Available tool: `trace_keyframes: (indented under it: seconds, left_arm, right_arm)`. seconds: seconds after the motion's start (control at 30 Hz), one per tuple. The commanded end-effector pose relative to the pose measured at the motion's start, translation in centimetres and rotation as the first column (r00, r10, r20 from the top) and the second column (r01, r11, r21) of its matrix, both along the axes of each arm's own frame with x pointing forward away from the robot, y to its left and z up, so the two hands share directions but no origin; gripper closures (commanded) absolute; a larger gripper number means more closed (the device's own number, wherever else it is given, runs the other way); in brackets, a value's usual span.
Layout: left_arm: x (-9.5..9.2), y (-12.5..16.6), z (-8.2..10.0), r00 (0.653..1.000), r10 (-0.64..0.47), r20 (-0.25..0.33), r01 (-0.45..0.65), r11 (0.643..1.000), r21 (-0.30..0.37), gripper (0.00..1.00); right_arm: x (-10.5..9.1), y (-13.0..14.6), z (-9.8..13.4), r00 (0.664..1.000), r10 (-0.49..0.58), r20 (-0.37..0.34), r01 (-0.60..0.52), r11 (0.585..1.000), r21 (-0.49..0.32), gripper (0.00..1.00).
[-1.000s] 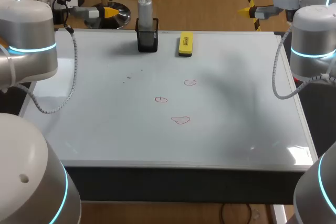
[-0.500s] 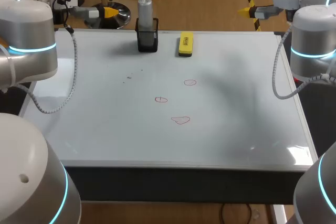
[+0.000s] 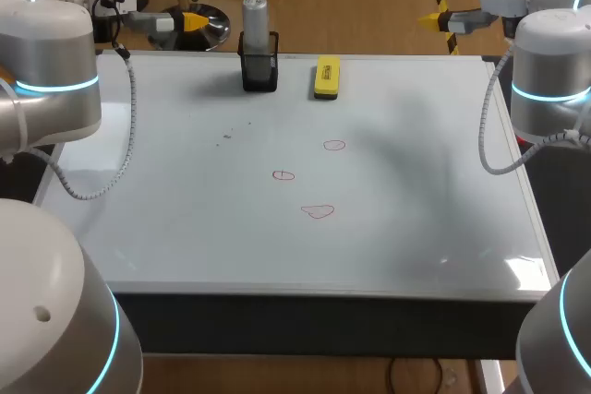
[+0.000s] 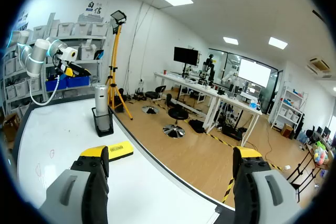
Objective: Pick up the inspection probe, press it on each red-marked spot on the whiteboard one by one, put down the probe, pick up the eraser, and wipe off all the red marks.
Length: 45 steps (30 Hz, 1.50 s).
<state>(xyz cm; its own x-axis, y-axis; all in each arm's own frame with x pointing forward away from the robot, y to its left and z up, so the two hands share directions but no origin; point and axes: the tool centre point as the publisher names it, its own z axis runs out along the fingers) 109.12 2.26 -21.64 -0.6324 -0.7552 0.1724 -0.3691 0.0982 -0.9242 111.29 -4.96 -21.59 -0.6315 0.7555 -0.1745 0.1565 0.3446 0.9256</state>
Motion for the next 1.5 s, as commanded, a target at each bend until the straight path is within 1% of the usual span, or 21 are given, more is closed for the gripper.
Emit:
trace_keyframes:
  seconds: [0.03, 0.37, 0.43, 0.47, 0.5, 0.53, 0.63, 0.77, 0.9, 0.97, 1.07, 1.1, 1.23, 1.27, 1.3, 1.33, 1.37, 1.4, 1.5]
  left_arm:
    - [0.0, 0.0, 0.0, 1.000, 0.000, 0.000, 0.000, 1.000, -0.001, 0.00]
    - [0.2, 0.0, 0.1, 1.000, -0.011, 0.006, 0.011, 1.000, -0.001, 0.00]
    - [0.9, 0.1, -0.2, 0.997, -0.071, 0.032, 0.071, 0.997, -0.011, 0.00]
    - [1.1, 0.0, -0.2, 0.995, -0.091, 0.042, 0.091, 0.996, -0.004, 0.00]
    - [1.3, -0.2, -0.1, 0.990, -0.127, 0.068, 0.128, 0.992, -0.020, 0.00]
    - [1.5, -0.4, 0.1, 0.986, -0.148, 0.073, 0.150, 0.989, -0.012, 0.00]
    - [2.2, -0.9, 0.3, 0.964, -0.236, 0.122, 0.240, 0.970, -0.026, 0.00]
    - [3.2, -2.3, 0.4, 0.908, -0.376, 0.186, 0.389, 0.921, -0.035, 0.00]
    - [4.1, -3.7, 0.4, 0.850, -0.477, 0.223, 0.496, 0.868, -0.037, 0.00]
    - [4.7, -4.7, 0.4, 0.812, -0.533, 0.239, 0.556, 0.830, -0.038, 0.00]
    - [5.5, -6.0, 0.6, 0.766, -0.587, 0.263, 0.616, 0.787, -0.037, 0.00]
    - [5.7, -6.3, 0.6, 0.757, -0.596, 0.267, 0.626, 0.779, -0.035, 0.00]
    - [6.7, -8.2, 0.6, 0.680, -0.670, 0.297, 0.708, 0.705, -0.032, 0.00]
    - [6.9, -8.5, 0.6, 0.665, -0.685, 0.297, 0.723, 0.690, -0.029, 0.00]
    - [7.1, -8.8, 0.5, 0.658, -0.692, 0.297, 0.730, 0.682, -0.028, 0.00]
    - [7.3, -9.2, 0.4, 0.636, -0.711, 0.301, 0.751, 0.659, -0.031, 0.00]
    - [7.4, -9.5, 0.3, 0.626, -0.720, 0.299, 0.760, 0.649, -0.030, 0.00]
    - [7.4, -9.9, 0.3, 0.625, -0.722, 0.297, 0.762, 0.647, -0.030, 0.00]
    - [7.5, -10.8, -0.2, 0.606, -0.736, 0.302, 0.781, 0.623, -0.049, 0.00]
  right_arm:
    - [0.0, 0.0, 0.0, 1.000, 0.001, -0.001, -0.001, 1.000, -0.001, 0.00]
    - [0.0, 0.0, 0.0, 1.000, 0.001, -0.001, -0.001, 1.000, -0.001, 0.00]
    - [0.0, 0.0, 0.0, 1.000, 0.001, -0.001, -0.001, 1.000, -0.001, 0.00]
    - [0.0, 0.0, 0.0, 1.000, 0.001, -0.001, -0.001, 1.000, -0.001, 0.00]
    - [0.0, 0.0, 0.0, 1.000, 0.001, -0.001, -0.001, 1.000, -0.001, 0.00]
    - [0.0, 0.0, 0.0, 1.000, 0.001, -0.001, -0.001, 1.000, -0.001, 0.00]
    - [0.0, 0.0, 0.0, 1.000, 0.001, -0.001, -0.001, 1.000, -0.001, 0.00]
    - [0.0, 0.0, 0.0, 1.000, 0.001, -0.001, -0.001, 1.000, -0.001, 0.00]
    - [0.0, 0.0, 0.0, 1.000, 0.001, -0.001, -0.001, 1.000, -0.001, 0.00]
    - [0.0, 0.0, 0.0, 1.000, 0.001, -0.001, -0.001, 1.000, -0.001, 0.00]
    - [0.0, 0.0, 0.0, 1.000, 0.001, -0.001, -0.001, 1.000, -0.001, 0.00]
    - [0.0, 0.0, 0.0, 1.000, 0.001, -0.001, -0.001, 1.000, -0.001, 0.00]
    - [0.0, 0.0, 0.0, 1.000, 0.001, -0.001, -0.001, 1.000, -0.001, 0.00]
    - [0.0, 0.0, 0.0, 1.000, 0.001, -0.001, -0.001, 1.000, -0.001, 0.00]
    - [0.0, 0.0, 0.0, 1.000, 0.001, -0.001, -0.001, 1.000, -0.001, 0.00]
    - [0.0, 0.0, 0.0, 1.000, 0.001, -0.001, -0.001, 1.000, -0.001, 0.00]
    - [0.0, 0.0, 0.0, 1.000, 0.001, -0.001, -0.001, 1.000, -0.001, 0.00]
    - [0.0, 0.0, 0.0, 1.000, 0.001, -0.001, -0.001, 1.000, -0.001, 0.00]
    - [0.0, 0.0, 0.0, 1.000, 0.001, -0.001, -0.001, 1.000, -0.001, 0.00]
